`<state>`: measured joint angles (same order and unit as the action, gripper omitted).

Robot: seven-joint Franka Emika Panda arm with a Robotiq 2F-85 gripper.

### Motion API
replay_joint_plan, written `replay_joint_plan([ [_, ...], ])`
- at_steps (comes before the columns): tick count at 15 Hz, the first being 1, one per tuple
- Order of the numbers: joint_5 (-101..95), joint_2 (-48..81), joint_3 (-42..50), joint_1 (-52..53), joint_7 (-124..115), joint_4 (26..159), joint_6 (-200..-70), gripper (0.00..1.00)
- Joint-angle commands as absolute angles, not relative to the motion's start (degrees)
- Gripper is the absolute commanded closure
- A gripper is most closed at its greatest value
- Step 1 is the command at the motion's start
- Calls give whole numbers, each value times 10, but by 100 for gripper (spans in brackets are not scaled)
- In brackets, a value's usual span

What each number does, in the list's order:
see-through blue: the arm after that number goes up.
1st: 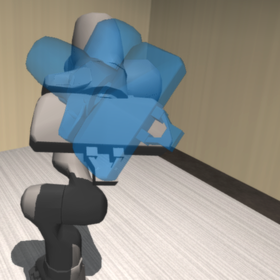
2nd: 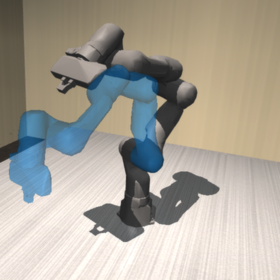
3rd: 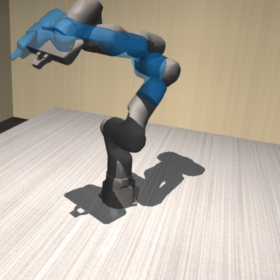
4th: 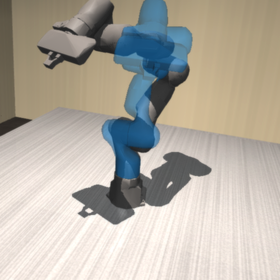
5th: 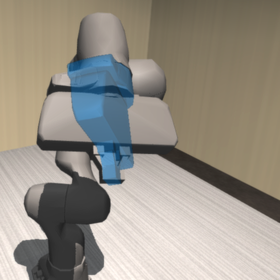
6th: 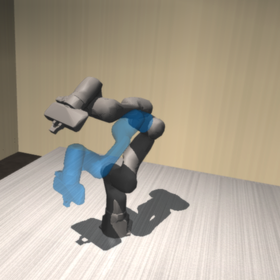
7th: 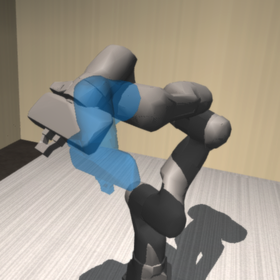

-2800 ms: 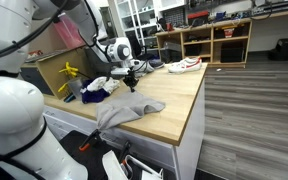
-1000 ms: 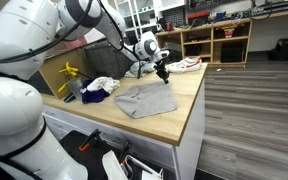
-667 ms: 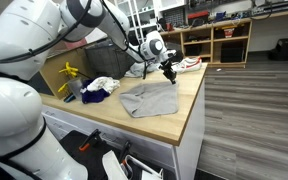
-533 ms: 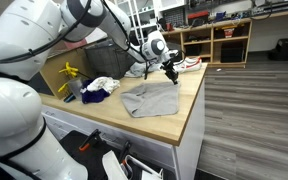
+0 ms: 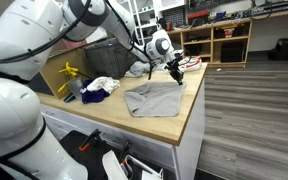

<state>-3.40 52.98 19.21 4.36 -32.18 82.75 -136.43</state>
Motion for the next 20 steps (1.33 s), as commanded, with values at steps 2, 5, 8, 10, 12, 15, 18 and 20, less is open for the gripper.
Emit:
replay_joint_plan([
  [2,-27,486,167,40,-324,848,-1356,60],
  [5,-14,449,137,40,-310,858,-1354,37],
  [8,21,420,86,30,-286,862,-1342,16],
  [10,57,409,42,19,-242,872,-1325,2],
  [12,86,402,6,9,-194,883,-1314,0],
  [15,138,403,-44,-16,-113,895,-1297,0],
  [18,173,403,-75,-43,-28,907,-1245,0],
  [20,180,399,-78,-58,14,910,-1186,0],
])
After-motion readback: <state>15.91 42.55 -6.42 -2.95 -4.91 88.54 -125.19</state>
